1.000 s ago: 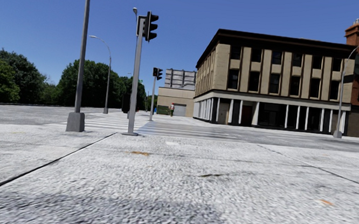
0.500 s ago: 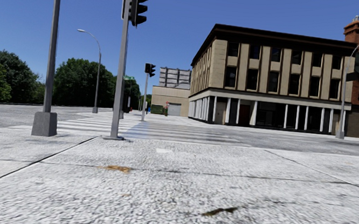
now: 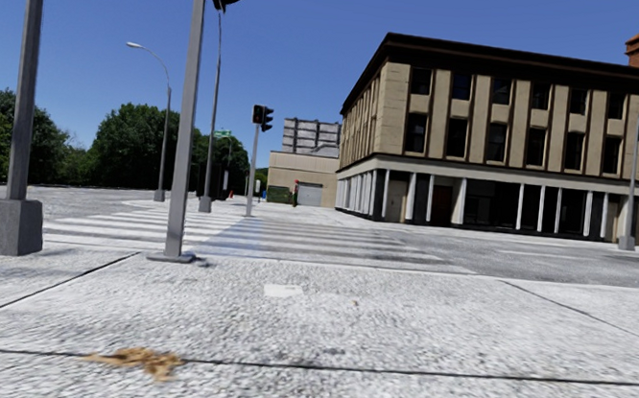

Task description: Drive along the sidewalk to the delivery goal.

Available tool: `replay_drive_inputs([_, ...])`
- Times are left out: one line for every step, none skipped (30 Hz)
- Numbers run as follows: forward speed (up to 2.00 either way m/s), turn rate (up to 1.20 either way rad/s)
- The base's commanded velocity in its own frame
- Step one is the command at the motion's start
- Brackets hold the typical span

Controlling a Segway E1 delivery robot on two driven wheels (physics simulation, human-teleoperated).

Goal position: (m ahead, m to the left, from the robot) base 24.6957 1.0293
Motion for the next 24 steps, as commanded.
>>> replay_drive_inputs([2.00, 0.00])
replay_drive_inputs([2.00, 0.00])
replay_drive_inputs([2.00, 0.00])
replay_drive_inputs([2.00, 0.10])
replay_drive_inputs([2.00, 0.23])
replay_drive_inputs([2.00, 0.33])
replay_drive_inputs([2.00, 0.33])
replay_drive_inputs([2.00, 0.36])
replay_drive_inputs([2.00, 0.28])
replay_drive_inputs([2.00, 0.28])
replay_drive_inputs([2.00, 0.10])
replay_drive_inputs([2.00, 0.00])
replay_drive_inputs([2.00, 0.00])
replay_drive_inputs([2.00, 0.00])
replay_drive_inputs([2.00, 0.00])
replay_drive_inputs([2.00, 0.00])
replay_drive_inputs([2.00, 0.00])
replay_drive_inputs([2.00, 0.00])
replay_drive_inputs([2.00, 0.00])
replay_drive_inputs([2.00, 0.00])
replay_drive_inputs([2.00, 0.00])
replay_drive_inputs([2.00, 0.00])
replay_drive_inputs([2.00, 0.00])
replay_drive_inputs([2.00, 0.00])
